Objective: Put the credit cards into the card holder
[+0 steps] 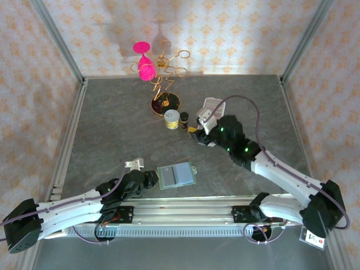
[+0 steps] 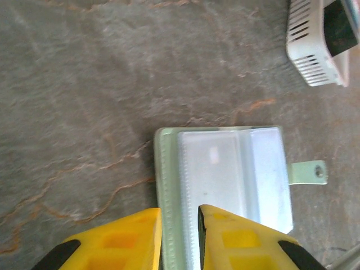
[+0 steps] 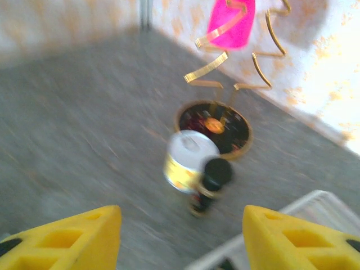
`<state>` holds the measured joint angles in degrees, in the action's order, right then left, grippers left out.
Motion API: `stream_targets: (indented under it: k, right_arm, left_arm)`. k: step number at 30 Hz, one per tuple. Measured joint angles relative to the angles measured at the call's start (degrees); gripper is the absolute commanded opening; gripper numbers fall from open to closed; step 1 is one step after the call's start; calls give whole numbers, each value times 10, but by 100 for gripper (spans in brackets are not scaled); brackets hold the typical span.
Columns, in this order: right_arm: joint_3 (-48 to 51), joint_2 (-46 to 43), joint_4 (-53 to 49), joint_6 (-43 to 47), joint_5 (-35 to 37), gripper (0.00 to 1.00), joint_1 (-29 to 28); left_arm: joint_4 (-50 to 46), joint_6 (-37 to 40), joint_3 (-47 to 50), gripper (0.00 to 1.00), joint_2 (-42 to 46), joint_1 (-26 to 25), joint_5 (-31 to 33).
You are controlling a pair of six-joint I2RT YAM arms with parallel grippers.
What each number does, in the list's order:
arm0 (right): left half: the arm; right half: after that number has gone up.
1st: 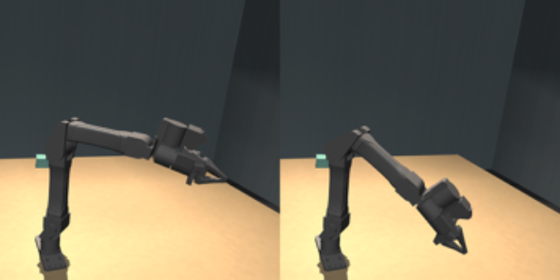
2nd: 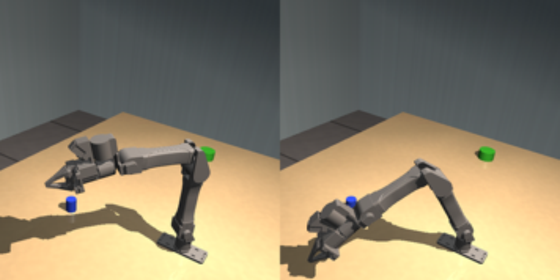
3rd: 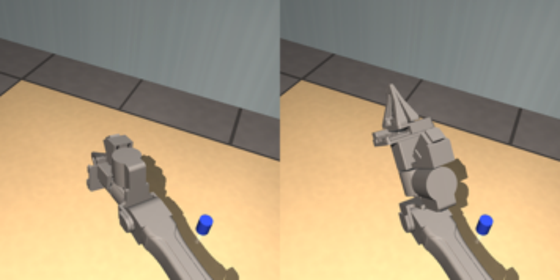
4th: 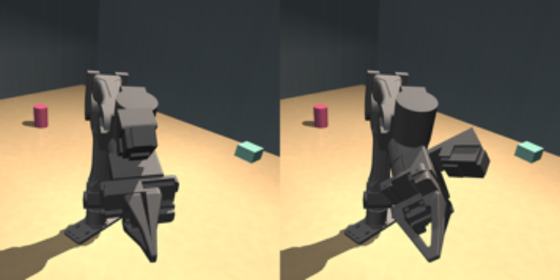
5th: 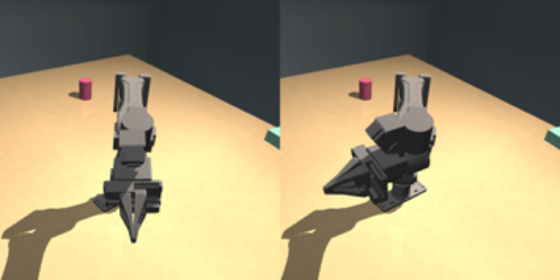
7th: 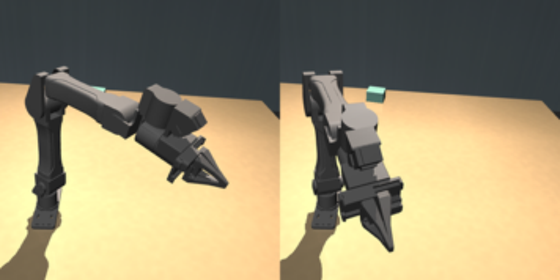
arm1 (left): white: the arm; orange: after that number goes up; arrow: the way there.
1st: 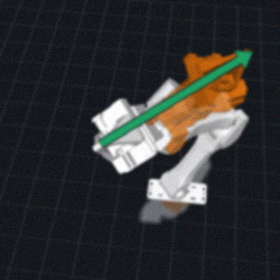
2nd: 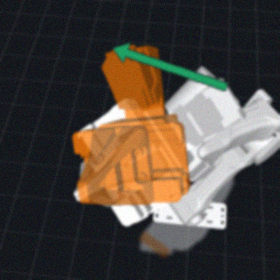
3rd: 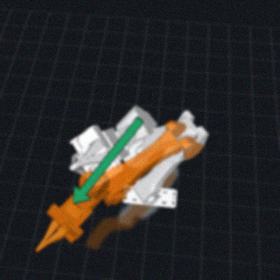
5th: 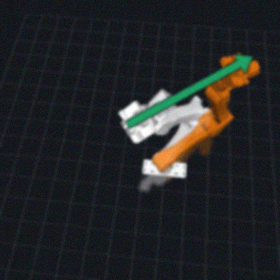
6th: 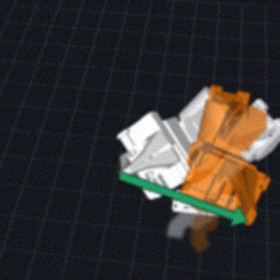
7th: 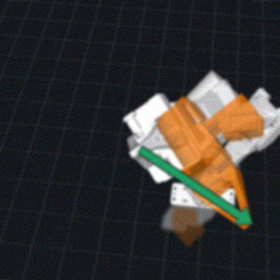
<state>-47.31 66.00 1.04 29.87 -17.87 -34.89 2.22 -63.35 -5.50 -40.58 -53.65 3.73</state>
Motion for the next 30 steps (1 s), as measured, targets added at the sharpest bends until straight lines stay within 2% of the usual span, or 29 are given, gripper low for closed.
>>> stream_targets:
  k: [3, 5, 7, 8, 12, 17, 21, 26, 30]
  right_arm:
    - [-41, 69, -43, 113, -46, 58, 75]
    - [-70, 121, -73, 174, -66, 59, 101]
    - [-95, 170, -98, 224, -77, 63, 117]
    - [-105, 192, -109, 248, -79, 69, 123]
    - [-116, 241, -125, 329, -69, 77, 135]
    - [-122, 268, -126, 381, -56, 83, 135]
    - [-134, 285, -128, 408, -49, 85, 135]
    - [-147, 313, -133, 434, -33, 77, 135]
    - [-147, 325, -137, 447, -28, 77, 135]
  left_arm:
    - [22, 14, -4, 25, 0, 0, -1]
    - [35, 21, -7, 25, 0, 0, -2]
    - [49, 29, -11, 25, -4, 0, -4]
    - [58, 33, -13, 25, -8, 0, -5]
    - [78, 37, -15, 25, -27, 0, -13]
    - [100, 37, -14, 26, -43, 0, -23]
    - [112, 37, -14, 26, -48, 0, -32]
    - [120, 37, -10, 26, -49, 0, -33]
    - [122, 37, -9, 26, -49, 0, -35]
